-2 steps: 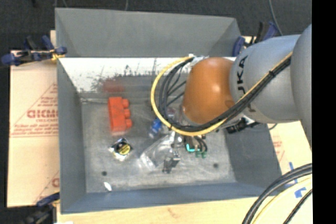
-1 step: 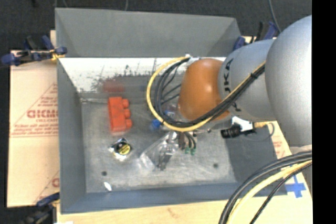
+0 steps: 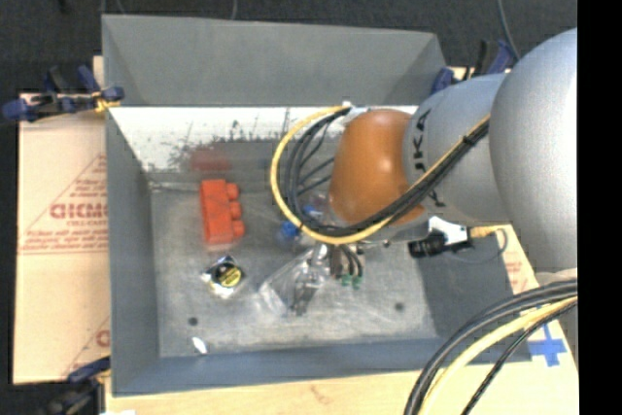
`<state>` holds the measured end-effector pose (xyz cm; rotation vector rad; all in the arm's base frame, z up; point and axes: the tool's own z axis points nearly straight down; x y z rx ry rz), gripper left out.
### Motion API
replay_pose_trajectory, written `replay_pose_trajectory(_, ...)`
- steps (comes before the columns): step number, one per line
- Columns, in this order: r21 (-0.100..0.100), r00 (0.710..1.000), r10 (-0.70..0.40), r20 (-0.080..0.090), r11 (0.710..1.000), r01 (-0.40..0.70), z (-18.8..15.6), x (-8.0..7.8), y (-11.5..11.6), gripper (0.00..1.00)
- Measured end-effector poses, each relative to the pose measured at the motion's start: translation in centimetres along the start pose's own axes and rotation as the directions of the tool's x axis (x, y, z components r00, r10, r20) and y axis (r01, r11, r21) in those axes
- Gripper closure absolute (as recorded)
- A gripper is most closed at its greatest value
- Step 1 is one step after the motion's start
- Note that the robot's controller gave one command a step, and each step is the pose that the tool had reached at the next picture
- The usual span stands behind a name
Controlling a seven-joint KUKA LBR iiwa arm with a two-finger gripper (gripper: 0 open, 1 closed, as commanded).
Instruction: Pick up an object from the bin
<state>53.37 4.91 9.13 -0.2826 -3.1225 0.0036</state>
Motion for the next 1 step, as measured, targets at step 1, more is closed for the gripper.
replay_pose_trajectory(1, -0.004, 0.998, -0.061, 0.014, 0.998, 0.061, -14.89, -0.31, -0.30, 1.00)
